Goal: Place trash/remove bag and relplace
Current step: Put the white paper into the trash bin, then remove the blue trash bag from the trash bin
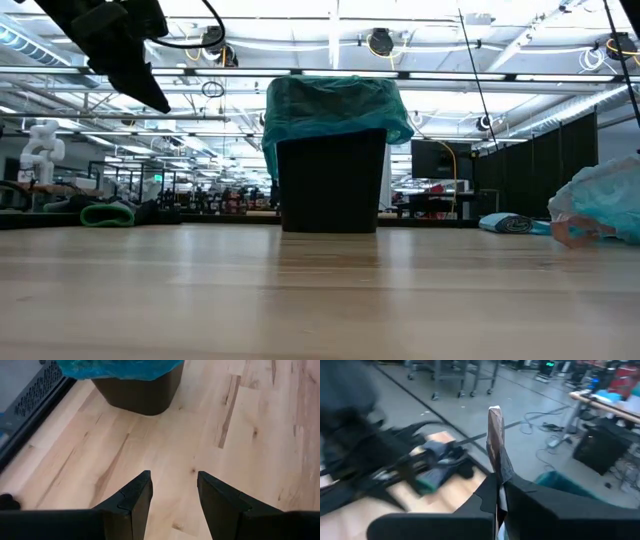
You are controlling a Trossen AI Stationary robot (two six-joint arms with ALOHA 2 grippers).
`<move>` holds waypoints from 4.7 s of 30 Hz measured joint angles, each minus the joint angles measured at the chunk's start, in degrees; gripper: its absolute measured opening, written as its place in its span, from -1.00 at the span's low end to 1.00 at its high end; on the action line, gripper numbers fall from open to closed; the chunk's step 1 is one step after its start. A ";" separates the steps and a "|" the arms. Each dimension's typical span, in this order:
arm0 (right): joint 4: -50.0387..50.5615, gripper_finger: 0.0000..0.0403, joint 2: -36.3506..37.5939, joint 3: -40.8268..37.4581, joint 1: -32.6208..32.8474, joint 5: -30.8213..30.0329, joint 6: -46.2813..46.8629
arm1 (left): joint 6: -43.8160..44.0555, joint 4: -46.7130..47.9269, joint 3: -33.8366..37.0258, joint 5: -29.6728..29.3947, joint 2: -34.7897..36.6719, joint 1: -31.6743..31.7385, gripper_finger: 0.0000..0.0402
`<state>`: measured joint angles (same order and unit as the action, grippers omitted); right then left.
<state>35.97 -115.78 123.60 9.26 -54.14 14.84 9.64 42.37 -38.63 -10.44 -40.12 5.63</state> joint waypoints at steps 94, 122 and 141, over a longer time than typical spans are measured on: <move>-55.07 0.00 58.90 -104.29 -54.22 75.51 33.92 | 14.02 -37.07 0.00 -2.80 -13.42 3.39 -0.19; -90.86 -0.04 29.60 -103.39 -53.33 81.45 40.97 | 11.85 -36.67 0.00 -3.21 -13.42 8.25 -0.19; -102.88 -1.00 31.54 -96.23 -43.77 78.06 47.90 | 0.06 -36.94 0.00 -3.45 -13.42 18.51 -0.19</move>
<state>-66.91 -84.24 27.38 -34.50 23.92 62.73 9.71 5.43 -38.63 -13.89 -53.54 24.14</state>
